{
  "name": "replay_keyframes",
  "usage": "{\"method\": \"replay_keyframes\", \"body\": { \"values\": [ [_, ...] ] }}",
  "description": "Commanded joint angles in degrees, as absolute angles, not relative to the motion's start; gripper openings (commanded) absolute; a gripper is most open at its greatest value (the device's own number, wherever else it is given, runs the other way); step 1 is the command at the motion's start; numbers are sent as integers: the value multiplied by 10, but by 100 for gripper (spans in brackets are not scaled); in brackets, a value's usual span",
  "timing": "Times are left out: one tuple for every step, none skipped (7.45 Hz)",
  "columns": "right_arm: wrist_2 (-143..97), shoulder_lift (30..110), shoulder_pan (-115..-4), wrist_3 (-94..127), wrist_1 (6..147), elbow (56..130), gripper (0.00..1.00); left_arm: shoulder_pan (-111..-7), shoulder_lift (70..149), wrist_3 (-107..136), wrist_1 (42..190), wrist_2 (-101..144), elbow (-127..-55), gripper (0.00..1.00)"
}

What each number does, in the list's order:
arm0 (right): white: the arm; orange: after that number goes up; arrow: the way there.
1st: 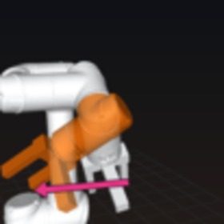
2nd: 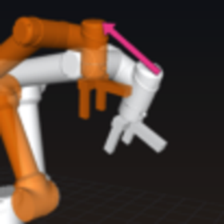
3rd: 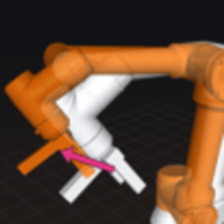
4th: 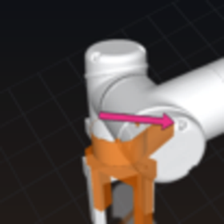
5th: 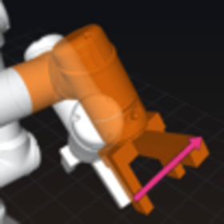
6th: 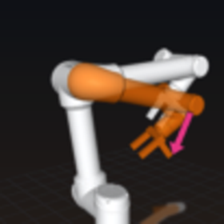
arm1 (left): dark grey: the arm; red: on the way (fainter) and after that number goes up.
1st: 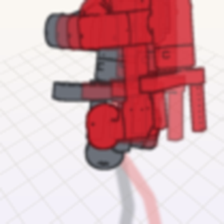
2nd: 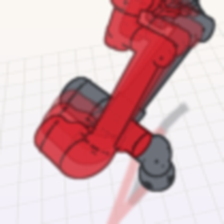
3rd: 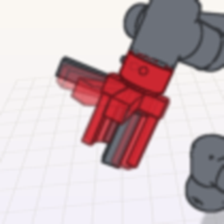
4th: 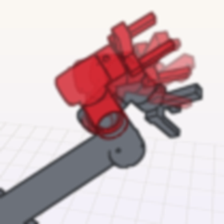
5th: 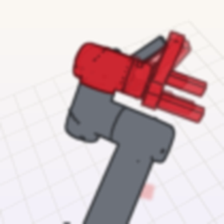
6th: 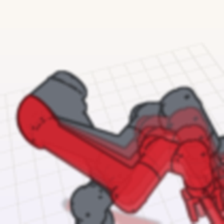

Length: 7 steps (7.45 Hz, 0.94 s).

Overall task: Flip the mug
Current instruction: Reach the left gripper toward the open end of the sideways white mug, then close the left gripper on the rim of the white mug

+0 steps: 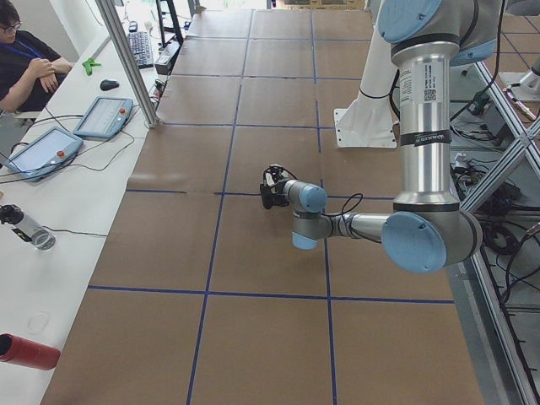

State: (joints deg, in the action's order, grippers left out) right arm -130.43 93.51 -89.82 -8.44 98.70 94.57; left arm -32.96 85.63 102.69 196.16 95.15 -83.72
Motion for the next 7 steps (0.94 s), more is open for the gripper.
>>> {"method": "replay_keyframes", "body": {
  "values": [
    [-1304,935,-898,-84,987,946,100,-310,882,1032,2046,940,-802,100],
    [-1304,935,-898,-84,987,946,100,-309,892,1032,2084,940,-775,87],
    [-1304,935,-898,-84,987,946,100,-308,906,1031,2114,944,-746,58],
    [-1304,935,-898,-84,987,946,100,-305,915,1031,2120,949,-739,17],
    [-1304,935,-898,-84,987,946,100,-305,920,1031,2120,980,-739,0],
    [-1304,935,-898,-84,987,946,100,-305,932,1034,2122,984,-738,0],
    [-1304,935,-898,-84,987,946,100,-305,936,1053,2123,984,-739,0]
  ]
}}
